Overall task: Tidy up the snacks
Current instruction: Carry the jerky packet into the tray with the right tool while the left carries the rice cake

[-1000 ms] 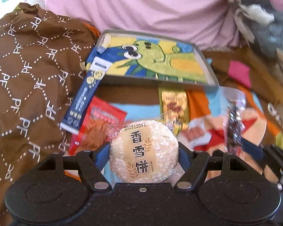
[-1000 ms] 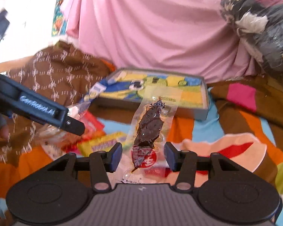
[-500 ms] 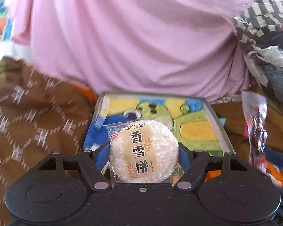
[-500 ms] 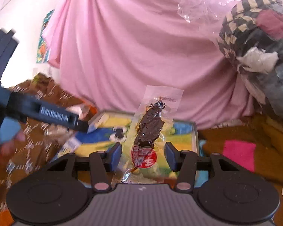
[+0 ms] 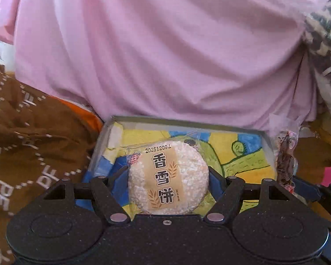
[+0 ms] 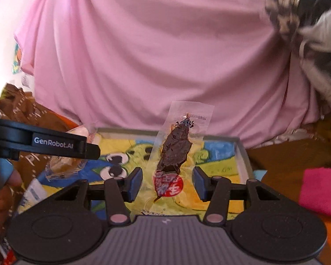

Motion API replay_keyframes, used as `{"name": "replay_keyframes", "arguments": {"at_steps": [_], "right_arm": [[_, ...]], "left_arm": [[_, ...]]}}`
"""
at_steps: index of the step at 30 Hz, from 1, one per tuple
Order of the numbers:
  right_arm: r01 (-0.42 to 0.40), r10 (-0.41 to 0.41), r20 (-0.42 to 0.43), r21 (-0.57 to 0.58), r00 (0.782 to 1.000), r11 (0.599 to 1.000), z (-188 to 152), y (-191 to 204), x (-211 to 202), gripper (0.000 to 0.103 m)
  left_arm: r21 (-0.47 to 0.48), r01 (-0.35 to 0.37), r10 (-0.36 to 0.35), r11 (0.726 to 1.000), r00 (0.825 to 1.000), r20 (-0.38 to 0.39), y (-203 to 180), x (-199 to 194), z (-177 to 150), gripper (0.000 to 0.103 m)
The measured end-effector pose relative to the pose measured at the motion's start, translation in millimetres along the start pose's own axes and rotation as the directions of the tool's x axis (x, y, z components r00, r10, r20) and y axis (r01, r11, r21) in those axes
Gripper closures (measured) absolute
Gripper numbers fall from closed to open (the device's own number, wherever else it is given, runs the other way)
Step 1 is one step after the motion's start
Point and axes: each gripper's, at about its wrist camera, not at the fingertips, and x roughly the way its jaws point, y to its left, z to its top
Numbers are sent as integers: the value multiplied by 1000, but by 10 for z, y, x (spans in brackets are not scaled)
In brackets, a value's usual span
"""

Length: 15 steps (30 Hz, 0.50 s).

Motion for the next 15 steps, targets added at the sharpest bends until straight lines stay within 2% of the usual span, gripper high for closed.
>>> {"name": "replay_keyframes", "arguments": {"at_steps": [6, 15], "right_arm": [[4, -4, -70, 6, 998, 1000, -208, -90, 300, 48], [11, -9, -124, 11, 992, 1000, -400, -138, 435, 49]], "left_arm": [[4, -21, 22, 1000, 997, -74, -15, 351, -188, 29], [46, 8, -3, 999, 994, -108, -118, 476, -380, 29]]}}
